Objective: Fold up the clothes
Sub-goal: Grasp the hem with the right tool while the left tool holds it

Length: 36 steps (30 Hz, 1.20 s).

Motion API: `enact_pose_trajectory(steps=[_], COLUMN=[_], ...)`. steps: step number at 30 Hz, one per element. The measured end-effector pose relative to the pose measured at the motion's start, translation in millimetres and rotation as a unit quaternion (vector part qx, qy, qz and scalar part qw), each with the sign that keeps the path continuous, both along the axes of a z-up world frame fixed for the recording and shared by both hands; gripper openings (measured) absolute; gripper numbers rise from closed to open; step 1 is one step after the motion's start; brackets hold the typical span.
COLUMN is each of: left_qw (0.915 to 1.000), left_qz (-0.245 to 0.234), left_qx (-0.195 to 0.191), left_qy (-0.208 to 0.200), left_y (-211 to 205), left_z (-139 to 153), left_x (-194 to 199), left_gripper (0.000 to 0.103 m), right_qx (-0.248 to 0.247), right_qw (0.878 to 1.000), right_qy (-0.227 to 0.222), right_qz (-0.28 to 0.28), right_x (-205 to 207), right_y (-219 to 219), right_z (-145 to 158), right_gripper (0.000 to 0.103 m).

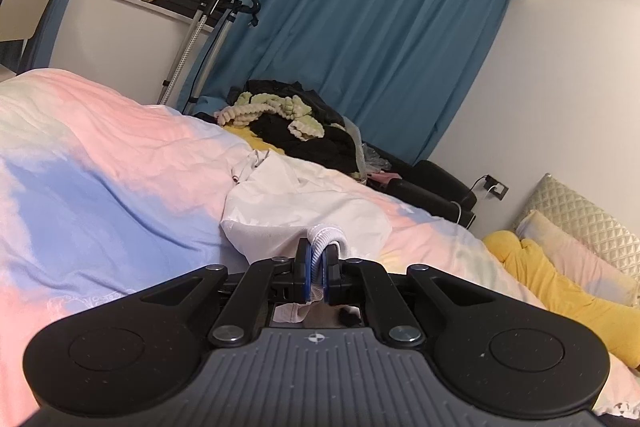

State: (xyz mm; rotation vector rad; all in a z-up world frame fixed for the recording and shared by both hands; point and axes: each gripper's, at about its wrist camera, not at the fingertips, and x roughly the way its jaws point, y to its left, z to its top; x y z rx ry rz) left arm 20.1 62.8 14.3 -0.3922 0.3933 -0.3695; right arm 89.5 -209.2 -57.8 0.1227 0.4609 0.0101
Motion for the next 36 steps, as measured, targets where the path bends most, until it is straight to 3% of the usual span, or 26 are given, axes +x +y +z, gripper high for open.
enact_pose_trajectory(steps=[5, 13, 18, 24, 31, 36], left_qw=[0.9994, 0.9942, 0.9898, 0.9823, 0.9726, 0.9722], left_qz=[-0.010, -0.001, 0.000, 0.002, 0.013, 0.021], left_qx=[0.031, 0.105, 0.139, 0.183, 0.227, 0.229], left_qy=[0.012, 0.026, 0.032, 0.041, 0.047, 0.043], left_y=[-14, -34, -44, -56, -67, -70], left_z=[-9, -32, -44, -58, -77, -79], left_x=[0, 4, 6, 16, 35, 36], left_gripper=[0.006, 0.007, 0.011, 0.016, 0.024, 0.020], right_qx=[0.074, 0.080, 0.080, 0.061, 0.017, 0.025], right_qw=[0.994, 0.991, 0.994, 0.997, 0.997, 0.999], right_qy=[-0.021, 0.003, 0.001, -0.028, -0.069, -0.018], right_qz=[-0.083, -0.106, -0.073, -0.044, -0.022, -0.038], right_x=[-2, -8, -13, -23, -36, -22], right_y=[-39, -47, -38, -24, -10, -17], right_z=[5, 5, 9, 24, 37, 19], right_gripper=[0.103, 0.101, 0.053, 0.017, 0.013, 0.013])
